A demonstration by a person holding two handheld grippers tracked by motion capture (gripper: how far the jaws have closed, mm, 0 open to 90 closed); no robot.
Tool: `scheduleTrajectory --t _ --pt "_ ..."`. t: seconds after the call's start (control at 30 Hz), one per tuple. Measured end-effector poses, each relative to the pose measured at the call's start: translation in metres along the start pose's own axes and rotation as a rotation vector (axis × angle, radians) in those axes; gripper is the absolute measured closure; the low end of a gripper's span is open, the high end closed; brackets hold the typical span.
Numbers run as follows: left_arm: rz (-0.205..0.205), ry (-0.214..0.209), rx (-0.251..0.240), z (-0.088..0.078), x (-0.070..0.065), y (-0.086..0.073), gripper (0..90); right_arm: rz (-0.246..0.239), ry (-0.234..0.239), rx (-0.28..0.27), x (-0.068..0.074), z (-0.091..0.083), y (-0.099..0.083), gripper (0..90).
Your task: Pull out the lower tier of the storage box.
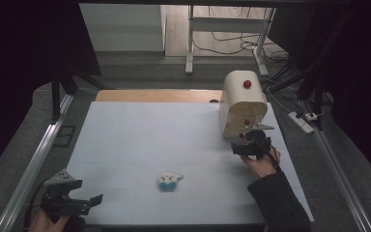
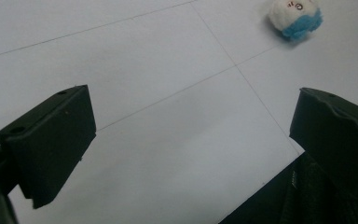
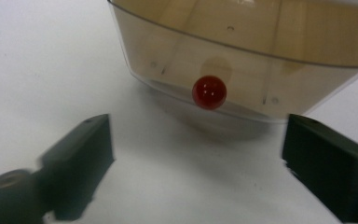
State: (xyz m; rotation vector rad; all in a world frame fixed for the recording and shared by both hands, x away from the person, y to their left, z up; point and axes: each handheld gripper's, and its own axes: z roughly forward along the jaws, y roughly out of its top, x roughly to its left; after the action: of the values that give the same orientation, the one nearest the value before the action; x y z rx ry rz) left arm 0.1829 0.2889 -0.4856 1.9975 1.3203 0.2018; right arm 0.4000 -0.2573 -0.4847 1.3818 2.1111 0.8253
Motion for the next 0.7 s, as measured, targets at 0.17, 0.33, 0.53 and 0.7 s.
scheduleTrajectory --t 0.17,0.33,0.53,0.7 --pt "0.001 -0.001 0.001 0.0001 -0.0001 0.0000 0.6 0.000 0.001 -0.019 -0.0009 0.0004 0.0024 30.3" --pt "0.002 -0.003 0.001 0.0001 0.0000 0.0000 0.6 -0.007 0.010 -0.027 -0.0014 0.0000 0.0044 45.7" --pt "0.002 -0.005 0.002 0.0002 0.0001 0.0001 0.7 -0.014 -0.011 -0.008 -0.0020 0.0031 0.0057 58.5" --pt "0.003 -0.005 0.004 0.0003 0.0001 0.0001 0.8 0.001 -0.010 -0.004 -0.0028 0.0040 0.0077 68.0"
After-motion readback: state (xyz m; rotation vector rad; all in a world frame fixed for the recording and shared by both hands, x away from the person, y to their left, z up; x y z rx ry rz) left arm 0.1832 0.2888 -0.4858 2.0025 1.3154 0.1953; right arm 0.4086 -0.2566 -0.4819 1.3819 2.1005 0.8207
